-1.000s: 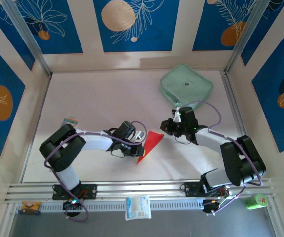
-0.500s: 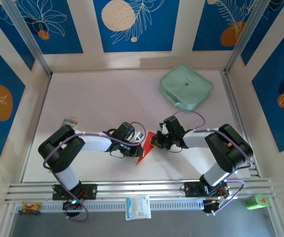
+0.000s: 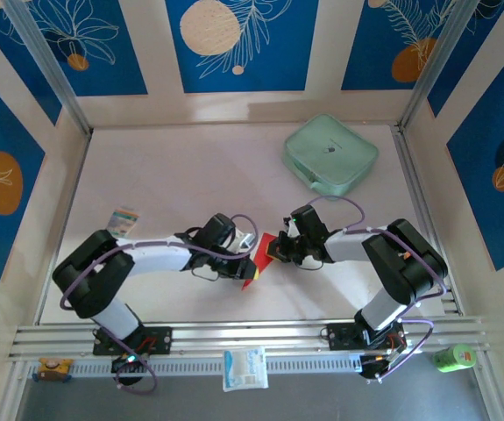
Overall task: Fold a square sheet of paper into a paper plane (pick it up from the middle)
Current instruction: Perform the fifth fold on the wing at the bottom-center of the table.
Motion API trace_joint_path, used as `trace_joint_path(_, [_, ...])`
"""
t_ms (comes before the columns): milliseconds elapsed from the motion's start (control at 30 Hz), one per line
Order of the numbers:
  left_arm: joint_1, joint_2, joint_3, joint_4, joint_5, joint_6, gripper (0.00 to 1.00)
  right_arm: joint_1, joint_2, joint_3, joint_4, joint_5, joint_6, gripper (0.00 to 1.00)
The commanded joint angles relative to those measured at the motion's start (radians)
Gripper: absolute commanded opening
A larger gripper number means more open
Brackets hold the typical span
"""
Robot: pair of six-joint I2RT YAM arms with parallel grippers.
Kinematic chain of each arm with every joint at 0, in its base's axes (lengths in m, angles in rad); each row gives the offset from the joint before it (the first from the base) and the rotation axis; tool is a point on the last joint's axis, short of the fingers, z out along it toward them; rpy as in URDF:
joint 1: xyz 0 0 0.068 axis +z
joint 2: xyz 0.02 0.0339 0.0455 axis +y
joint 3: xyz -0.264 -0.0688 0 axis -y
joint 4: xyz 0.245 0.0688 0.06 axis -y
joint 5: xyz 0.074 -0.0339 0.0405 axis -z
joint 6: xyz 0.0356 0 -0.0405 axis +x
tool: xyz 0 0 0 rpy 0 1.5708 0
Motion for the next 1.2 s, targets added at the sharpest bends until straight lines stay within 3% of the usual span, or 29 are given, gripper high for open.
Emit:
trace_joint_path(0, [-0.003,0.059,0.001,-0.078,0.017,0.021,0.0,-0.013,0.05,-0.021,-0.128,0.09,-0.007,0.0])
trace_joint_path(400, [-0.001,0.032,-0.141,-0.064,-0.028,-0.043,0.0,-0.02,0.045,-0.036,-0.125,0.091,-0.021,0.0])
trace_joint_path(700, [0.007,-0.19,-0.19,-0.071,0.006,-0.072,0.0,-0.028,0.028,-0.032,-0.119,0.067,-0.049,0.0])
trace_joint_path(833, [0.091,-0.255,-0.196,-0.078,0.028,-0.062,0.0,-0.03,0.021,0.005,-0.111,-0.014,-0.133,0.0])
trace_joint_path(1033, [0.17,-0.221,-0.143,-0.031,0.015,-0.077,0.02,-0.02,-0.023,0.093,-0.163,-0.11,-0.25,0.01])
trace_joint_path(1167, [0.174,-0.138,-0.081,0.004,-0.014,-0.084,0.11,-0.006,-0.136,0.087,-0.264,-0.006,-0.223,0.06])
